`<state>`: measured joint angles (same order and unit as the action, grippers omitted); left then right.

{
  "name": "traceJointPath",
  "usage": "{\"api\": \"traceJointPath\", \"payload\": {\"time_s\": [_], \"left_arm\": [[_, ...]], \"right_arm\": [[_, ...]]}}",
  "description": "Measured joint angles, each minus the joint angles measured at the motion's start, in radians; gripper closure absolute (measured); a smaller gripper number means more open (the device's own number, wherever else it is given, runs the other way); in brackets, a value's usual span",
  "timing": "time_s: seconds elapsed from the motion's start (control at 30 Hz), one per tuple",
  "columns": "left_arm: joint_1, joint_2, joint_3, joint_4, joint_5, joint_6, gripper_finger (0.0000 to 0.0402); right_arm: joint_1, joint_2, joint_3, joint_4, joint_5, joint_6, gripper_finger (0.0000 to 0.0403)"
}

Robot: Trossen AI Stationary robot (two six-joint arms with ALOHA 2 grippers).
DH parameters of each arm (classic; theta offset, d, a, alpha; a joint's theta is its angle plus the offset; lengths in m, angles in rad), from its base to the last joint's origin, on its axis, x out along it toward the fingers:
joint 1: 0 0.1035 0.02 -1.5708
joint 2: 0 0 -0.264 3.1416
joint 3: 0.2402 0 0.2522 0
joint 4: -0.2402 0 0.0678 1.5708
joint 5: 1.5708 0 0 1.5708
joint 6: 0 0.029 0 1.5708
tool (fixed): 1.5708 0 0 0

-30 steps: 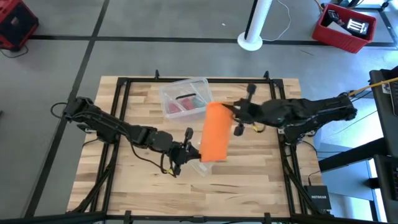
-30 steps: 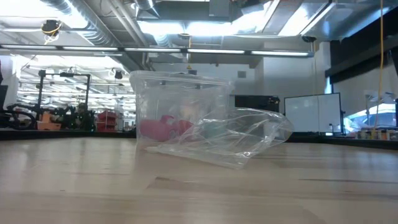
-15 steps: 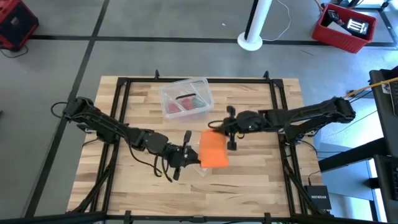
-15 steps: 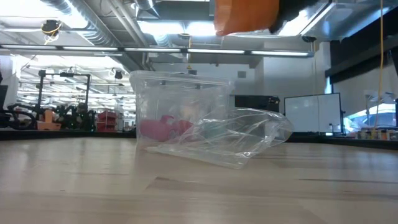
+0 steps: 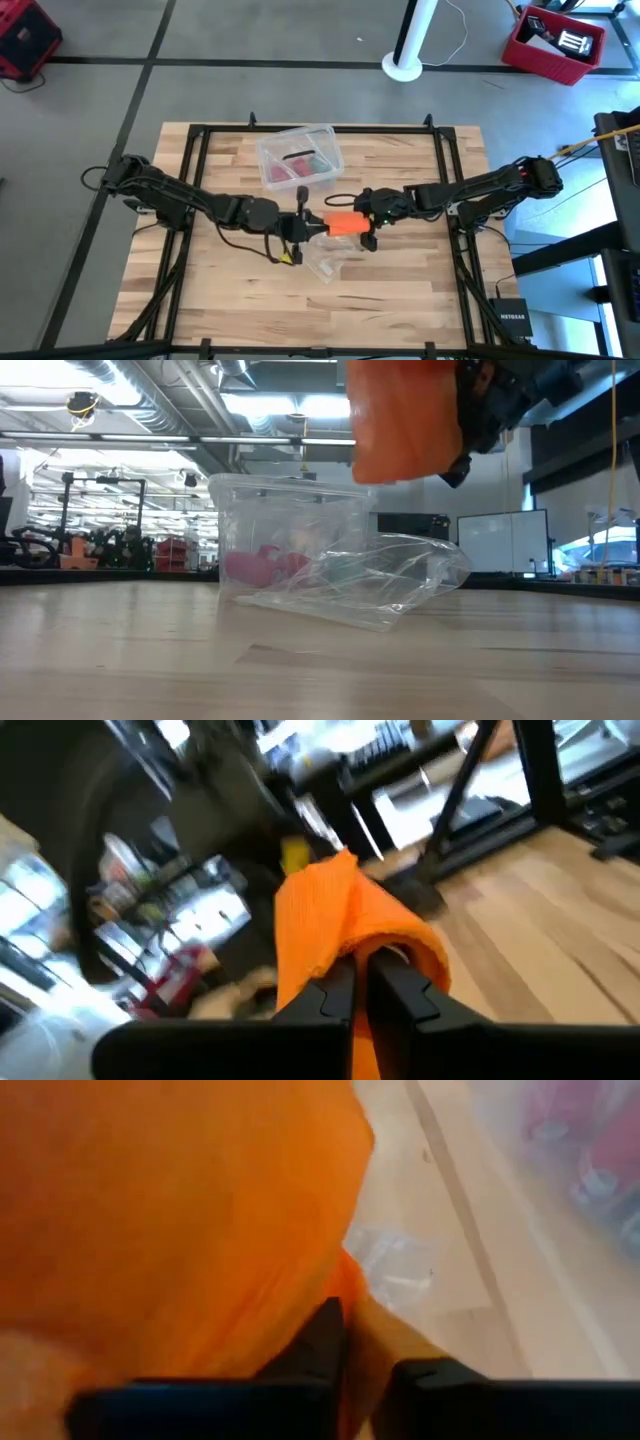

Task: Roll bandage
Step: Roll the orange bandage

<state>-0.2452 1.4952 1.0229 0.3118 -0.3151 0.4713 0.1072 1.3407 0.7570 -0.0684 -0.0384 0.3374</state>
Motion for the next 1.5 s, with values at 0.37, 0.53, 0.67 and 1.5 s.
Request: {"api": "traceJointPath", "payload": {"time_s": [0.37,0.53,0.67,1.5], "left_arm": [[0.004,0.004,0.000,-0.078,-0.004,-0.050,0.0398],[-0.001,0.004,0.000,-0.064,-0.004,-0.042,0.0398],[-0.015,-0.012,-0.001,-0.060,-0.005,-0.018,0.0398],[0.047,-0.053,-0.061,-0.086,-0.110,-0.188,0.0398]], "right_arm": [[-0.004,-0.035,0.015,-0.079,0.027,0.005,0.0142],[-0.003,-0.037,0.015,-0.097,0.020,0.036,0.0105],[-0.003,-0.044,0.029,-0.120,0.018,0.093,0.0100],[-0.018,-0.053,0.149,-0.339,0.074,0.445,0.0118]]}}
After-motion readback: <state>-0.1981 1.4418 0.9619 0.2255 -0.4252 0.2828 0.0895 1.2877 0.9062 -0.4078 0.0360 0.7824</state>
